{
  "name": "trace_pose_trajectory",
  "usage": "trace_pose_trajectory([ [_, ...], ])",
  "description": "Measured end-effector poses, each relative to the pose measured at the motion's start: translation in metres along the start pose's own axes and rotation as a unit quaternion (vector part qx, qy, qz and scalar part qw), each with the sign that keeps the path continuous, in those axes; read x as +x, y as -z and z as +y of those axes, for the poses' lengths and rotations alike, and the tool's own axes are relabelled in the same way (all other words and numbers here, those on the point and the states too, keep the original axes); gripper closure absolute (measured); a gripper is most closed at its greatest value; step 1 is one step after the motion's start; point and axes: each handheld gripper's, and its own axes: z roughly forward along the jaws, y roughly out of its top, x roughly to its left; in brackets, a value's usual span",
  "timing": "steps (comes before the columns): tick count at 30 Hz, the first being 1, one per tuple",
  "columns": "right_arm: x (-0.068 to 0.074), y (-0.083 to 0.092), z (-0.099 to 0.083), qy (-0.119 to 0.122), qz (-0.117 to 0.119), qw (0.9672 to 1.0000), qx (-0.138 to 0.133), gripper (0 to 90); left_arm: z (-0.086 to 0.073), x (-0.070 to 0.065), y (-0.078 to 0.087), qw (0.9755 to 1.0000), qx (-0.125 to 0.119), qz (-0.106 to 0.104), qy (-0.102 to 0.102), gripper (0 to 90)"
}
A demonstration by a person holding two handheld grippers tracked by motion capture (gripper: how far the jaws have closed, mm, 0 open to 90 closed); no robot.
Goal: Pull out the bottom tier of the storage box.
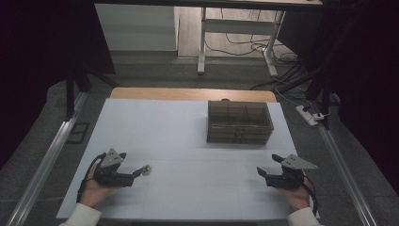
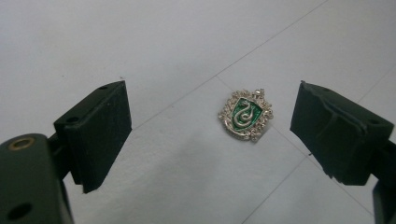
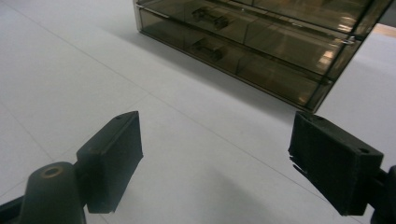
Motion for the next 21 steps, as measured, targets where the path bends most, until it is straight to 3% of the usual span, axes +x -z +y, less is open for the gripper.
trace_pose_trajectory([
  [5,0.0033,0.0017,0.0016,0.011,-0.006,0.9999,0.0,17.8,0.0006,-0.008,-0.0043,0.9995,0.014,-0.002,-0.028,12.0],
  [10,0.0035,0.0013,0.0027,0.009,-0.01,0.9999,-0.007,17.9,0.0005,-0.0098,0.0013,0.9998,-0.002,0.001,-0.022,12.6],
  [21,0.0055,-0.0007,0.0018,0.001,-0.013,0.9997,-0.021,17.4,0.0003,-0.0043,-0.0013,0.9998,-0.002,0.002,-0.02,12.6],
])
